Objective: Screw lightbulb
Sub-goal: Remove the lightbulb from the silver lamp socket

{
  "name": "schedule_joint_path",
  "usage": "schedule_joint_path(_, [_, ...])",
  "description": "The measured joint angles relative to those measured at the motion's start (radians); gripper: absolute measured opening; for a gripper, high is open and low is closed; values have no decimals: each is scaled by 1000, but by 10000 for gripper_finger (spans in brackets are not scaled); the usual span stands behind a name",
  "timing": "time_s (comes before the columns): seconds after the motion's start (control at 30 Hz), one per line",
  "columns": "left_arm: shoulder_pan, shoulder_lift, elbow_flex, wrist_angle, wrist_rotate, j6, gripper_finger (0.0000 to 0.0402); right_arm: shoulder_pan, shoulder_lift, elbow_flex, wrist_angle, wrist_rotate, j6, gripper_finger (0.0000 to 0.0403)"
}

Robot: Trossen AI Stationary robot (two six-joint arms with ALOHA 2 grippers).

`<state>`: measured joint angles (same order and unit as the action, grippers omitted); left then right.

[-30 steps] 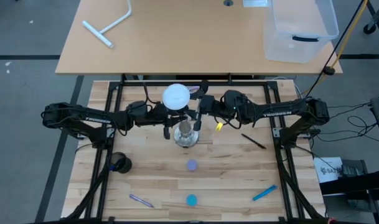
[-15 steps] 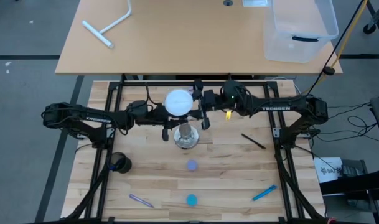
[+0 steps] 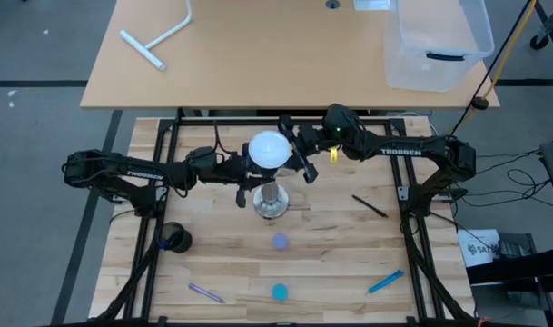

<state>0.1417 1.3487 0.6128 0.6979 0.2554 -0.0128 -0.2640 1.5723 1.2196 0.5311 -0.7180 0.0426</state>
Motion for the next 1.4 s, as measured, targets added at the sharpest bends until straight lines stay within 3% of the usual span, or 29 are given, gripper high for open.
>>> schedule_joint_path(0.4, [0, 0, 0, 2, 26, -1, 75, -2, 0, 35, -43, -31, 42, 153])
schedule_joint_path(0.57, [-2, -2, 0, -3, 49, 3, 75, 31, -3, 38, -74, -32, -73, 212])
schedule_joint_path(0.77, [0, -2, -2, -6, 46, -5, 75, 22, -6, 38, -84, -33, -69, 278])
schedule_joint_path(1.03, [0, -2, -3, -10, 39, -7, 75, -56, -102, 38, -351, -38, -263, 288])
schedule_joint_path(1.27, [0, -2, -3, -10, 21, -7, 75, -91, -174, 38, -587, -16, -318, 286])
schedule_joint_path(1.4, [-1, -2, -3, -11, -27, -9, 75, -40, -169, 38, -622, 197, -336, 286])
